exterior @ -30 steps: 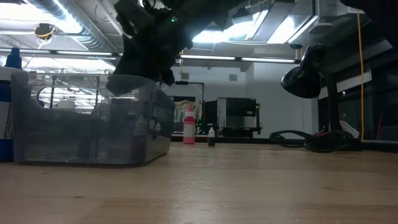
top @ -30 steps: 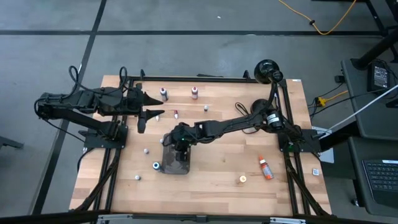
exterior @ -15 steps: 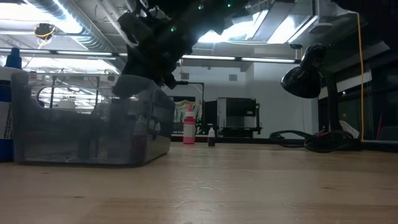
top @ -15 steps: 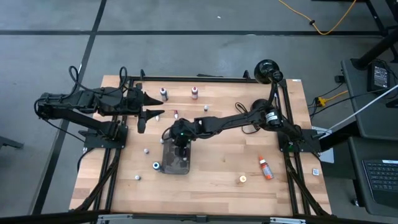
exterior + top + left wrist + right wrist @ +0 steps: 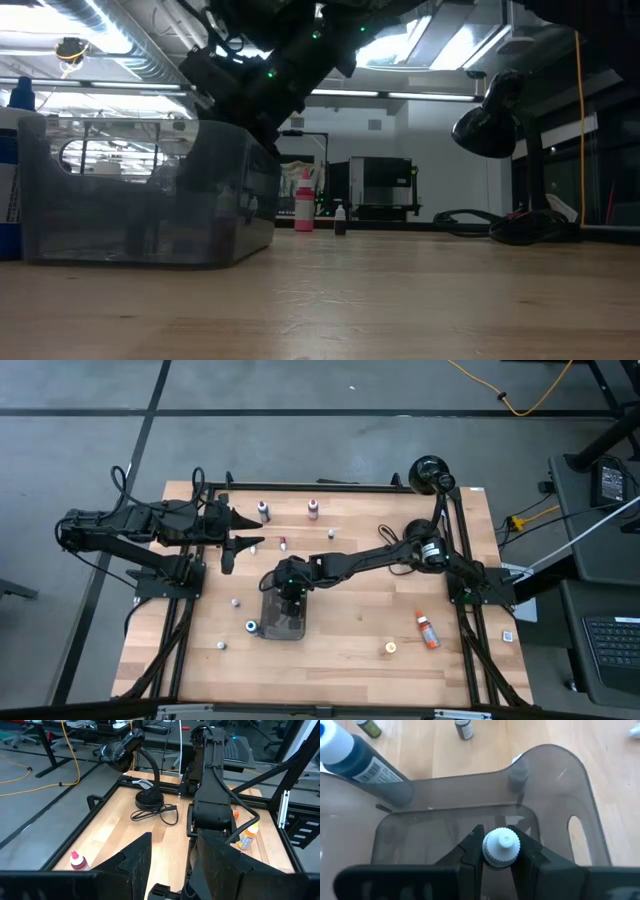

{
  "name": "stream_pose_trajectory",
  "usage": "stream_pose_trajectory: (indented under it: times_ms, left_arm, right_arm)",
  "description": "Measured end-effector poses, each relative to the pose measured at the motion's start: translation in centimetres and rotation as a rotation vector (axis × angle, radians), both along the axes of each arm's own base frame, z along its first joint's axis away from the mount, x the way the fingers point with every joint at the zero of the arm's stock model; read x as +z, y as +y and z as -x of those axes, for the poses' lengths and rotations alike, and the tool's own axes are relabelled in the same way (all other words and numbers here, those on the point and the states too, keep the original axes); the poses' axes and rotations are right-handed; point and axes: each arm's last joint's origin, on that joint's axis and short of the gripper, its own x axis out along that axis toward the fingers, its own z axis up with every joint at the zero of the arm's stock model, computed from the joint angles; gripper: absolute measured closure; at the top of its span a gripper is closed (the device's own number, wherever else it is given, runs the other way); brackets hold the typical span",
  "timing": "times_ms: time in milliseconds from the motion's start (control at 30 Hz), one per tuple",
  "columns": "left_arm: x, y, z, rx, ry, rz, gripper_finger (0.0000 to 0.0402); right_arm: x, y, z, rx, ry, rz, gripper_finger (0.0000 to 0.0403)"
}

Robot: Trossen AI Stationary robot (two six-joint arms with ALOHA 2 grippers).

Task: Pick & Place food coloring
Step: Put the bottom red food coloring bottle into the bin

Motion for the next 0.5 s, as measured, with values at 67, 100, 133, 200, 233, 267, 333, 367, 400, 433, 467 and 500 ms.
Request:
stream_pose_trajectory:
  times_ms: [67, 100, 133, 200, 233, 267, 333, 367, 400, 433, 467, 500]
  left_arm:
    - [0.0, 0.0, 0.0, 0.0, 0.0, 0.0, 0.0247]
    - [0.0, 0.0, 0.0, 0.0, 0.0, 0.0, 0.0247]
    - [0.0, 0.0, 0.0, 0.0, 0.0, 0.0, 0.0247]
    - [0.0, 0.0, 0.0, 0.0, 0.0, 0.0, 0.0247]
    - [0.0, 0.0, 0.0, 0.0, 0.0, 0.0, 0.0247]
    - [0.0, 0.0, 0.0, 0.0, 0.0, -0.001, 0.0247]
    - [0.0, 0.0, 0.0, -0.001, 0.001, -0.004, 0.0247]
    - [0.0, 0.0, 0.0, -0.001, 0.001, -0.004, 0.0247]
    - [0.0, 0.0, 0.0, -0.001, 0.001, -0.004, 0.0247]
    - [0.0, 0.0, 0.0, -0.001, 0.001, -0.003, 0.0247]
    - [0.0, 0.0, 0.0, -0.001, 0.001, -0.003, 0.0247]
    - [0.0, 0.0, 0.0, -0.001, 0.001, -0.004, 0.0247]
  right_arm:
    - [0.0, -0.2, 0.0, -0.003, 0.004, 0.0, 0.0328]
    - [0.0, -0.2, 0.0, -0.003, 0.003, 0.0, 0.0328]
    - [0.0, -0.2, 0.0, -0.004, 0.003, 0.0, 0.0328]
    - [-0.5, -0.3, -0.2, -0.006, 0.002, -0.001, 0.0328]
    - [-0.8, -0.3, -0.2, -0.006, 0.014, -0.006, 0.0328]
    - [-1.3, -0.3, -0.2, -0.004, 0.025, -0.012, 0.0328]
    - [-2.0, -0.2, -0.3, -0.006, 0.031, -0.015, 0.0328]
    - [-2.1, -0.2, -0.3, -0.007, 0.039, -0.022, 0.0328]
    - [-2.2, -0.2, -0.4, -0.014, 0.033, -0.03, 0.0328]
    - [-2.2, -0.2, -0.4, -0.018, 0.032, -0.033, 0.0328]
    - [-2.2, -0.2, -0.4, -0.02, 0.032, -0.035, 0.0328]
    - [-2.2, -0.2, -0.4, -0.019, 0.032, -0.034, 0.0327]
